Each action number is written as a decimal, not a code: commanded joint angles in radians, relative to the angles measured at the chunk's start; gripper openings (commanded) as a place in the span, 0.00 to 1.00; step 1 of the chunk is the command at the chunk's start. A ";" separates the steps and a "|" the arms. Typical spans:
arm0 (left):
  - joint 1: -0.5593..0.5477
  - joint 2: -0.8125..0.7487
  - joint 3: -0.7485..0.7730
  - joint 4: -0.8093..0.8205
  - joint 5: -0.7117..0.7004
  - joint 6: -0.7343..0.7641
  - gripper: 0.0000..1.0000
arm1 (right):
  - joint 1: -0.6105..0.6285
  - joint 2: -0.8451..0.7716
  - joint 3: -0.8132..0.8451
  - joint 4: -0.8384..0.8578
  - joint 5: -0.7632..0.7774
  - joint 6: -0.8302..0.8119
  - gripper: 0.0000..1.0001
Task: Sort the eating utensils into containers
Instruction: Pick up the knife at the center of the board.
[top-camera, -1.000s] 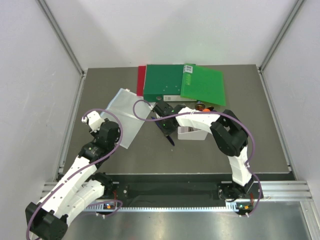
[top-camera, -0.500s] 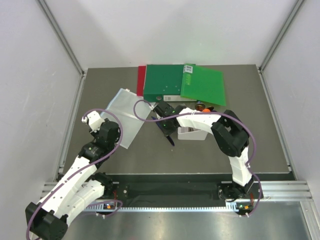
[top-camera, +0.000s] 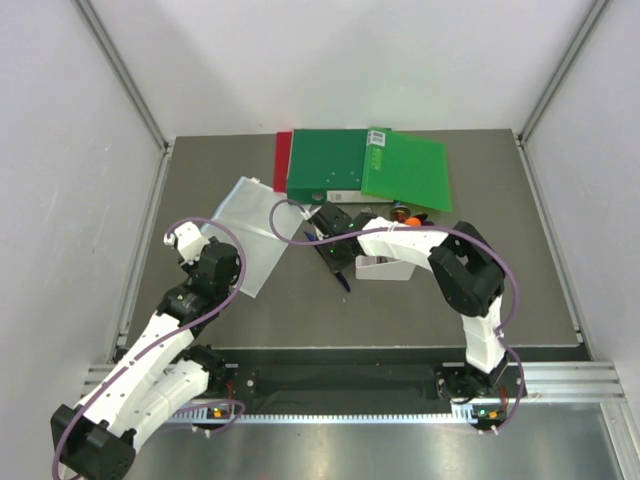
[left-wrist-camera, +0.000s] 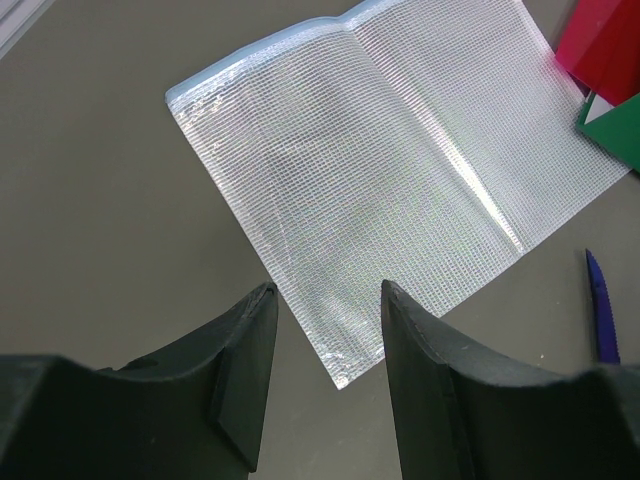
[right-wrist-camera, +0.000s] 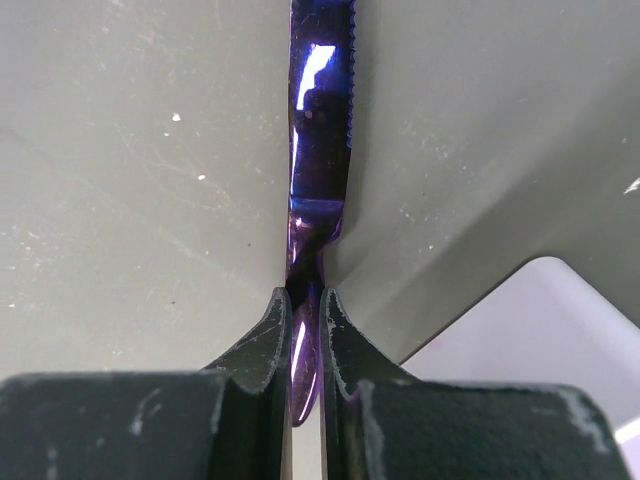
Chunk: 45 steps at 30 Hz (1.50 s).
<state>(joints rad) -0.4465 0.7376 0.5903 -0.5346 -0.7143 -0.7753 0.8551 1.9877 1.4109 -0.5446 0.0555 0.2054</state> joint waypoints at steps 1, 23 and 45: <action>0.003 -0.003 -0.003 0.035 -0.002 0.011 0.51 | 0.002 -0.090 -0.004 0.066 0.015 -0.001 0.00; 0.003 -0.012 0.003 0.019 -0.014 0.002 0.51 | 0.002 -0.254 -0.098 0.178 0.127 0.017 0.00; 0.003 0.003 0.017 0.018 0.018 0.022 0.50 | 0.004 -0.448 -0.231 0.262 0.345 -0.023 0.00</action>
<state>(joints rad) -0.4465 0.7361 0.5903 -0.5396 -0.7029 -0.7700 0.8612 1.6012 1.2259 -0.3763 0.3038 0.2119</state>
